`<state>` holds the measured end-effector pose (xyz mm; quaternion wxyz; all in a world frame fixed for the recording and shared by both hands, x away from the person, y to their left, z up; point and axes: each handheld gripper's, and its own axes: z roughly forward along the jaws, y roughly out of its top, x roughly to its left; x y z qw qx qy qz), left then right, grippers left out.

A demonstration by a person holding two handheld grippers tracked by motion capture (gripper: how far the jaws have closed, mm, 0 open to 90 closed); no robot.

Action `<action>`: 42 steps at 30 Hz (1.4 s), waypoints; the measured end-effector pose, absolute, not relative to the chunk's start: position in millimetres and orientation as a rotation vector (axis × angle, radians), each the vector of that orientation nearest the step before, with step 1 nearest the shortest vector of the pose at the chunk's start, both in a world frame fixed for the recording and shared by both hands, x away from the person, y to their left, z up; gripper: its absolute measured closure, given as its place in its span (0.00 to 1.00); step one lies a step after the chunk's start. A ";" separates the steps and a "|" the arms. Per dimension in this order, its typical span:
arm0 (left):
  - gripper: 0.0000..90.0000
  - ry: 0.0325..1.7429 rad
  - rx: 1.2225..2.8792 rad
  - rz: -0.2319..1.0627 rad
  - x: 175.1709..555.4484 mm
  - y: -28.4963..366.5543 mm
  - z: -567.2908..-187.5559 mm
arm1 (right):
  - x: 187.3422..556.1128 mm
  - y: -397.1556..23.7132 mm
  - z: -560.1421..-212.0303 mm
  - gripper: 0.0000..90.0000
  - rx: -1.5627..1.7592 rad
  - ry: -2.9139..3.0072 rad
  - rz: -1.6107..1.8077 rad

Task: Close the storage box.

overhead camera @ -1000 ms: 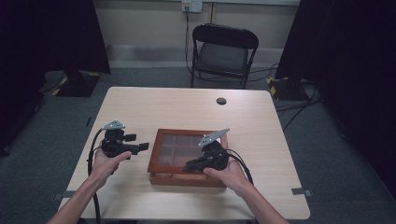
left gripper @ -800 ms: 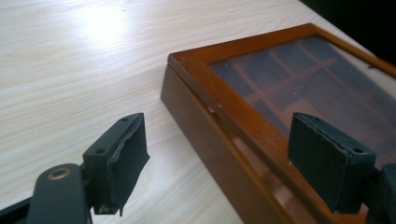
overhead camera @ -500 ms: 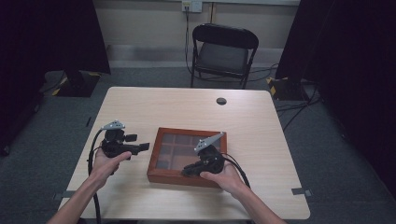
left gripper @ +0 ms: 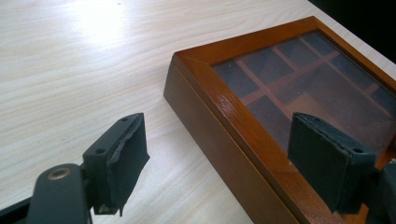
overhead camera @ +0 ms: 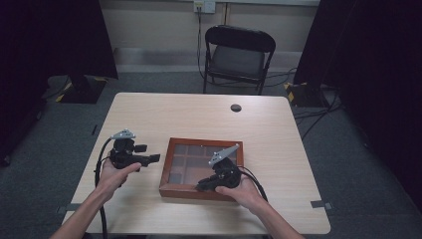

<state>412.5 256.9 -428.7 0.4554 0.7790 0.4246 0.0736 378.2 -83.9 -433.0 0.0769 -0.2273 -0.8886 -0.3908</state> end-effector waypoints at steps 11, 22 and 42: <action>0.21 1.046 1.935 0.173 412.2 254.2 -430.3 | 386.1 -99.3 -419.3 0.61 -0.909 -2.576 -1.393; 0.20 1.094 1.997 0.264 411.4 271.3 -424.8 | 396.7 -172.8 -409.6 0.35 -1.346 -2.542 -1.468; 0.18 1.272 2.143 0.358 411.2 300.6 -478.9 | 399.9 -279.2 -480.9 0.17 -2.093 -2.565 -0.974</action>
